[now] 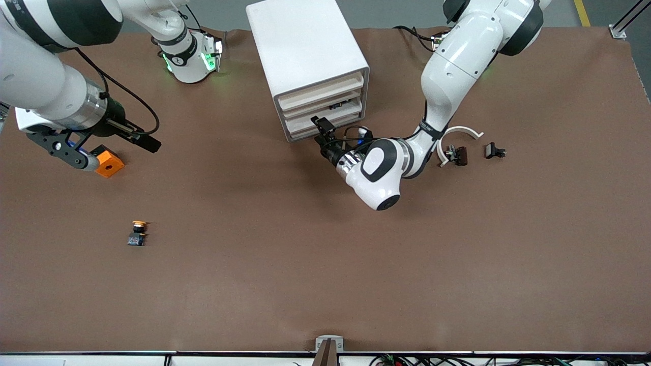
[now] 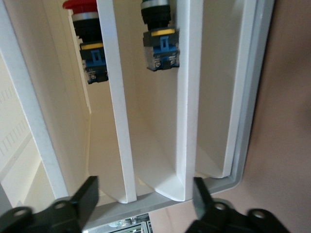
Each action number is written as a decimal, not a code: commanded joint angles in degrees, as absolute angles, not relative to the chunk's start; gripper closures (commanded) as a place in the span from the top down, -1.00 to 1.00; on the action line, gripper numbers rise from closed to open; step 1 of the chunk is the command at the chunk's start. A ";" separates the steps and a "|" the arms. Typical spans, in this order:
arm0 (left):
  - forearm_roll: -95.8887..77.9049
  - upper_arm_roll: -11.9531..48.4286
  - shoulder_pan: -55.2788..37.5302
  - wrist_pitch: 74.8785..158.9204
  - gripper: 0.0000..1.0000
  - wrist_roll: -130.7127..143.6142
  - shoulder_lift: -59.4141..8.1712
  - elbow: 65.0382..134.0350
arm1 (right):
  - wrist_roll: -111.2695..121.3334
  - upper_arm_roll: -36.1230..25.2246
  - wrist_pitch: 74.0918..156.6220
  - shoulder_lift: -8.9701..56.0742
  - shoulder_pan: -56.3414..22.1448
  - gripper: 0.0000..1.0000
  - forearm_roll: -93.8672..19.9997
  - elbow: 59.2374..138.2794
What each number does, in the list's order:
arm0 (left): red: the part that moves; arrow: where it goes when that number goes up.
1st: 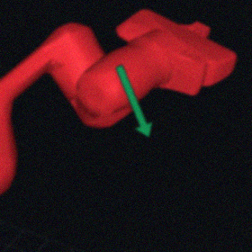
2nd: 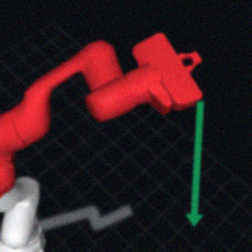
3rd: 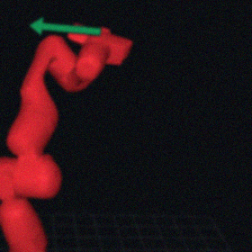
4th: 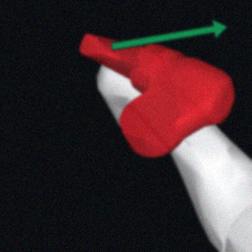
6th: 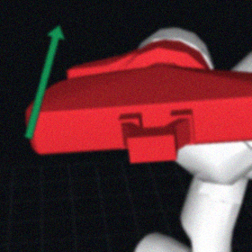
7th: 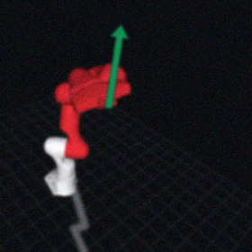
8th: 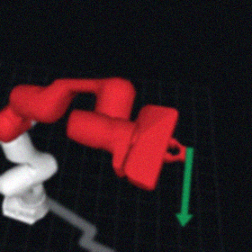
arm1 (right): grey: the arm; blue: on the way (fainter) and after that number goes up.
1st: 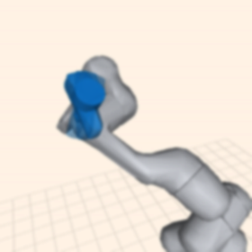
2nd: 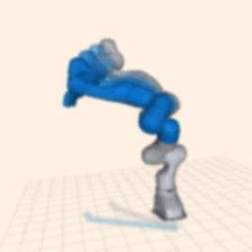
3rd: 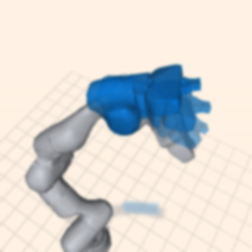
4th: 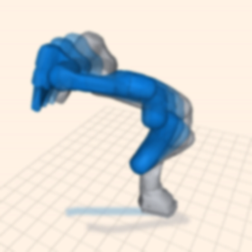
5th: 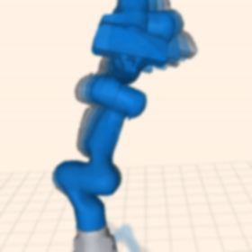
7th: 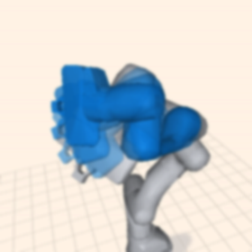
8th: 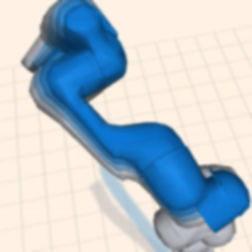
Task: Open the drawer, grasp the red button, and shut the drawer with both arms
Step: 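Grasp the drawer handle of the white cabinet with the left gripper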
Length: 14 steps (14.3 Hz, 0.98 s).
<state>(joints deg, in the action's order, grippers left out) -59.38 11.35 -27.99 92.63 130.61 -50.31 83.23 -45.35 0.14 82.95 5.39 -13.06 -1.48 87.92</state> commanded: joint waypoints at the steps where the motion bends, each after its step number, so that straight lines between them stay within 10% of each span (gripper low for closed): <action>1: -61.08 11.51 -28.48 92.02 0.41 131.57 -50.89 82.18 | -49.21 -0.18 82.09 6.42 -15.29 1.00 -1.58 86.40; 7: -60.73 11.60 -30.58 88.43 0.38 133.68 -50.89 82.44 | -49.31 -0.26 82.09 6.42 -15.47 1.00 -1.58 86.40; 8: -61.17 11.60 -30.50 87.29 -0.09 132.29 -50.89 82.70 | -49.31 -0.26 82.09 6.50 -15.47 1.00 -1.58 86.40; 14: -61.35 11.60 -30.76 87.10 0.05 132.36 -52.21 82.53 | -49.48 -0.35 82.09 6.85 -14.77 1.00 -1.76 86.57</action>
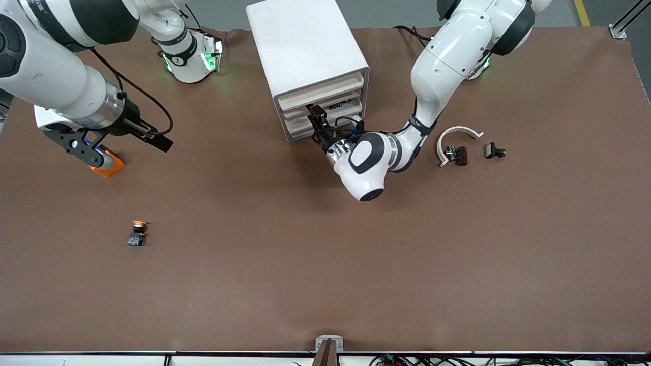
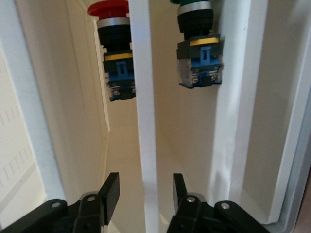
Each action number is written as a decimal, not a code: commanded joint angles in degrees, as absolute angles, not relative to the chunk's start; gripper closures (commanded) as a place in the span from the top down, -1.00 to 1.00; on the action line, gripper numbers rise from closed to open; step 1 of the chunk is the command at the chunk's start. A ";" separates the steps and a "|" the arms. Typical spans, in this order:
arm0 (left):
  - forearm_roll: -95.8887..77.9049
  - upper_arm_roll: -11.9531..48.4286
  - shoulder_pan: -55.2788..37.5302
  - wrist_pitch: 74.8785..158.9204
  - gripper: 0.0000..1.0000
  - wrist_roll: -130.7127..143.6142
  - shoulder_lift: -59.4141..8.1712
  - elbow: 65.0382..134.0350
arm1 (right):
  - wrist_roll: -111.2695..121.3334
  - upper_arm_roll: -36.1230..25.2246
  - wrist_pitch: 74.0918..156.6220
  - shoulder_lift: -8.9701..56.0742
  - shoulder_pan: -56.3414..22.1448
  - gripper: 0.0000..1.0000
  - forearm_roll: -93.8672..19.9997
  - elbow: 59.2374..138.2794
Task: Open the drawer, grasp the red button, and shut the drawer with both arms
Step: 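Grasp the drawer handle of the white cabinet with the left gripper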
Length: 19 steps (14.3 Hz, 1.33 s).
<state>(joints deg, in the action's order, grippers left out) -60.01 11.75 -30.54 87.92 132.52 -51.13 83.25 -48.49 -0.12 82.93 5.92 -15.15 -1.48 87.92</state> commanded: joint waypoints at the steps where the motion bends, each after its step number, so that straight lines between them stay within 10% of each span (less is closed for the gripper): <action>1: -61.35 11.60 -30.76 87.10 0.05 132.54 -52.12 82.53 | -50.79 -0.26 81.65 7.12 -15.72 1.00 -1.32 86.40; 6: -60.56 11.51 -31.90 86.92 -0.01 134.64 -52.12 82.79 | -53.26 -0.26 78.66 7.21 -16.87 1.00 -1.05 87.11; 16: -55.90 10.90 -32.08 87.10 -1.00 139.22 -51.42 82.44 | -53.26 -0.18 83.14 7.29 -18.28 1.00 -1.76 86.66; 19: -56.42 10.46 -30.16 87.19 -1.00 142.11 -52.03 82.27 | -53.35 -0.18 84.46 7.29 -19.51 1.00 -1.76 86.57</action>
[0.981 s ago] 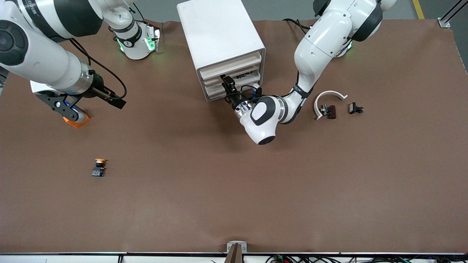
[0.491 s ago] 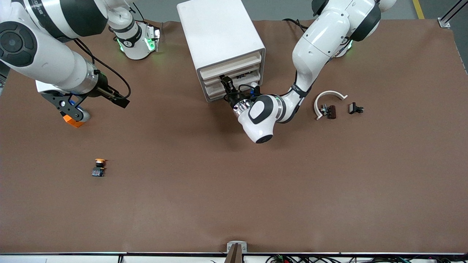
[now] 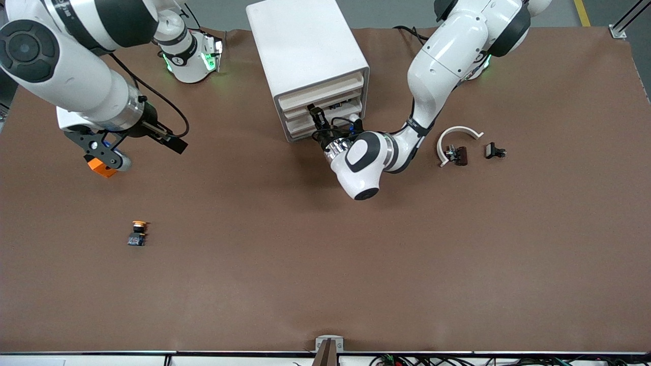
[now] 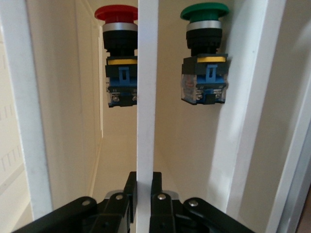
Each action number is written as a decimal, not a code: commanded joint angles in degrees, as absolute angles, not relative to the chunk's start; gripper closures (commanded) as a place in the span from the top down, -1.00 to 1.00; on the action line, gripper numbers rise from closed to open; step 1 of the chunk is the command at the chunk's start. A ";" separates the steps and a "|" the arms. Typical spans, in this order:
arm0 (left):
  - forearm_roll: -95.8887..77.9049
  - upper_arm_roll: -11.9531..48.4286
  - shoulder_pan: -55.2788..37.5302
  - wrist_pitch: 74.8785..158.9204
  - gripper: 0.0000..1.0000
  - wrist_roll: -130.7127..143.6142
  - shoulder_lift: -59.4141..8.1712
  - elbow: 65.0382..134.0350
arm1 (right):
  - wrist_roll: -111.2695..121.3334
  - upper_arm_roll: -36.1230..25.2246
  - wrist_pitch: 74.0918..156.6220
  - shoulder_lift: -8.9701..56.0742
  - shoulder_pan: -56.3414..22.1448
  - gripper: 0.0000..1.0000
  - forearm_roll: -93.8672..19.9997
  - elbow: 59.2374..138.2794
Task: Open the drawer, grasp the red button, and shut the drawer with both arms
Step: 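Pull the drawer open with the left gripper while the right gripper approaches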
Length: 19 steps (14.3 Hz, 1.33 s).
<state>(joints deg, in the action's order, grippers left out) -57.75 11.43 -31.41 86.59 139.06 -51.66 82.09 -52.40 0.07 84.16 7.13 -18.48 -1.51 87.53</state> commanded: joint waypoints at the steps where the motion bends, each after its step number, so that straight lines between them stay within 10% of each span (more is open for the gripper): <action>1: -56.60 10.37 -29.45 87.19 -1.00 142.12 -52.12 82.18 | -53.52 -0.18 84.81 7.29 -20.03 1.00 -1.67 86.57; 19: -57.22 10.37 -21.89 92.54 -1.00 133.68 -52.73 77.52 | -75.30 -0.26 89.21 13.88 -30.93 1.00 -0.79 84.29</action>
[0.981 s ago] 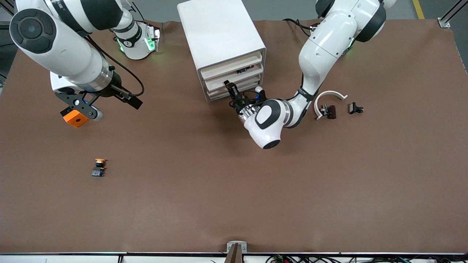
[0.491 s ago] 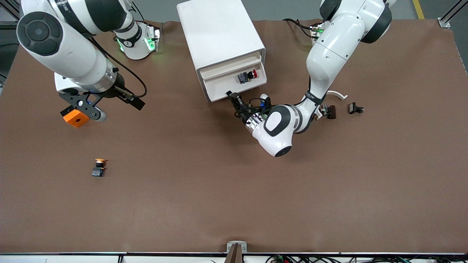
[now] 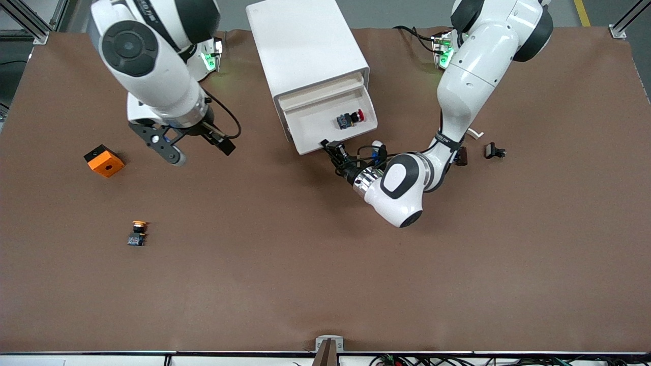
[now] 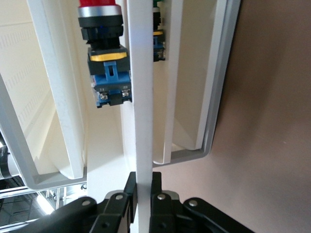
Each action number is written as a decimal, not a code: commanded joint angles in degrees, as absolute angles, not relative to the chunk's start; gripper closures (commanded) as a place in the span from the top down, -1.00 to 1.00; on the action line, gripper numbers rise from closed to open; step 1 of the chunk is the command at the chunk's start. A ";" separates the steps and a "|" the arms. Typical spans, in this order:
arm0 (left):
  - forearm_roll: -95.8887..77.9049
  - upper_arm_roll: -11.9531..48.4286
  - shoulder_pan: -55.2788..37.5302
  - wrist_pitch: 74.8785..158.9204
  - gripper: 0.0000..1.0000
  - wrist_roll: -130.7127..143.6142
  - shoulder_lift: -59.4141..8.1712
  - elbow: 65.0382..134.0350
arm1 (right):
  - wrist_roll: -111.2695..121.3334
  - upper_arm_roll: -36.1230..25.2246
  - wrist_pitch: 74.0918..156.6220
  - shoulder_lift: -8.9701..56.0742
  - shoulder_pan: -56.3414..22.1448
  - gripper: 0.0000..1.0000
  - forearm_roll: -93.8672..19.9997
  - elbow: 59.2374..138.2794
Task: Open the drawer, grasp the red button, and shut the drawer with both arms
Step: 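Pull the drawer open with the left gripper while the right gripper approaches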
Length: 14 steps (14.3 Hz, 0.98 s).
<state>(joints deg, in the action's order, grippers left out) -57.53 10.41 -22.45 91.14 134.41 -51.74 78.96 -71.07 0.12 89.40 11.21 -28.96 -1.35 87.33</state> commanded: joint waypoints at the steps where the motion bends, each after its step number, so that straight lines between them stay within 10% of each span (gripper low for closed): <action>1: -57.22 10.37 -21.62 93.16 -1.00 133.51 -52.82 77.52 | -77.76 -0.26 89.56 14.93 -31.89 1.00 -0.79 83.77; 10: -60.91 10.37 -21.27 95.97 -0.95 132.10 -54.49 75.32 | -92.45 -0.26 94.21 20.30 -40.07 1.00 -0.88 82.88; 11: -60.82 10.37 -21.27 95.98 -0.65 132.01 -54.49 75.32 | -94.64 -0.26 95.26 20.65 -40.86 1.00 -0.88 82.88; 13: -60.82 10.37 -21.10 95.98 0.99 130.70 -54.23 75.50 | -95.98 -0.26 95.80 20.83 -42.09 1.00 -1.05 82.88; 14: -60.82 10.37 -20.66 95.98 1.00 129.04 -54.05 75.41 | -96.06 -0.26 95.97 20.83 -42.53 1.00 -1.23 82.88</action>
<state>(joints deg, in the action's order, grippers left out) -59.76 10.40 -21.31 95.33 131.31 -52.87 77.18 -94.41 0.14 96.21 20.23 -41.37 -1.34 84.53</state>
